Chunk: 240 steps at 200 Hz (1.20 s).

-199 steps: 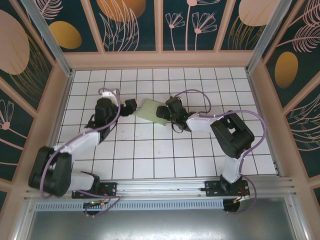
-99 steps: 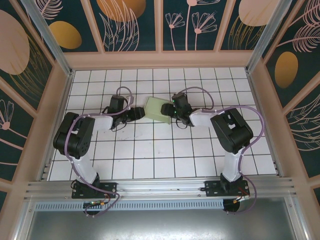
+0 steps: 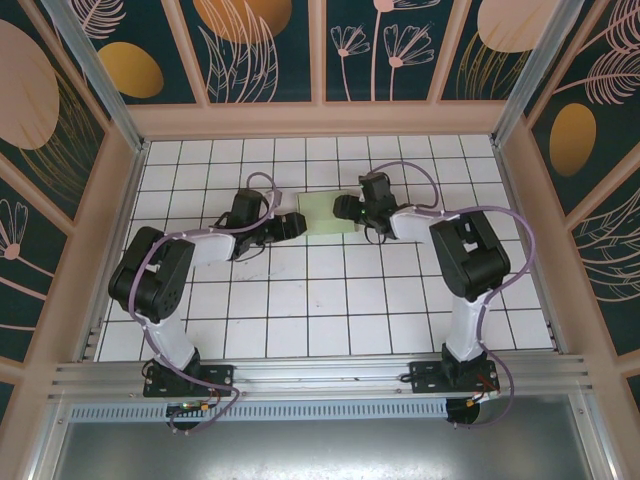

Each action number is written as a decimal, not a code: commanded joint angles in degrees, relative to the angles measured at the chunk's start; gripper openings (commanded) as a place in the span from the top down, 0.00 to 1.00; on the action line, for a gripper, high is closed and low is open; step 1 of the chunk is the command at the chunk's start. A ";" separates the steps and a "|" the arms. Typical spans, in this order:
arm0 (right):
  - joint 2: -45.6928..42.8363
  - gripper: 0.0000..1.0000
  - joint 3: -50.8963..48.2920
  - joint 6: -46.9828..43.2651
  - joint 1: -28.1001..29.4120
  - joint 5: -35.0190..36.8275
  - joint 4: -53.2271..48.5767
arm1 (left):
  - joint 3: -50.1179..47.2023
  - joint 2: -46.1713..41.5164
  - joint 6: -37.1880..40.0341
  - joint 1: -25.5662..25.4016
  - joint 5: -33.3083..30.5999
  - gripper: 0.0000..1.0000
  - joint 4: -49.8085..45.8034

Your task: Fold the paper box

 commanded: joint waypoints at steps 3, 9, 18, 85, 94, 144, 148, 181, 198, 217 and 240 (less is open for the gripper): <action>-4.33 0.26 -3.06 1.21 -1.00 -1.80 3.57 | 3.36 2.45 -1.63 0.83 0.21 0.24 0.30; -4.66 0.26 -3.70 1.36 -1.01 -1.88 3.93 | 4.11 3.12 -1.58 0.92 0.29 0.24 0.05; -5.15 0.26 -4.57 1.64 -0.99 -2.10 4.38 | 5.22 4.06 -1.43 1.08 0.62 0.25 -0.17; -7.06 0.26 -8.68 4.99 -1.60 -5.55 9.36 | 10.07 10.69 -0.24 3.25 3.68 0.52 -1.24; -7.15 0.26 -8.90 5.34 -1.79 -5.99 9.90 | 9.98 10.91 -0.22 3.30 3.85 0.55 -1.32; -7.27 0.26 -9.93 8.00 -3.23 -9.45 13.20 | 7.97 10.95 0.52 3.81 4.21 0.74 -0.94; -7.30 0.25 -10.06 8.25 -3.34 -9.80 13.45 | 7.80 10.94 0.55 3.90 4.20 0.74 -0.90; -6.23 0.22 -10.54 11.00 -4.44 -13.41 15.86 | 6.47 10.49 -0.04 4.65 4.29 0.85 0.19; -5.29 0.21 -10.79 12.48 -4.92 -15.50 17.19 | 6.39 10.42 0.00 5.11 5.11 0.88 0.35; -4.47 0.21 -10.42 13.50 -4.92 -17.52 18.09 | 6.11 10.56 -0.52 5.64 6.21 0.94 1.11; -3.27 0.21 -9.60 14.59 -4.96 -19.85 18.21 | 6.13 10.71 -1.84 6.20 7.69 0.97 3.05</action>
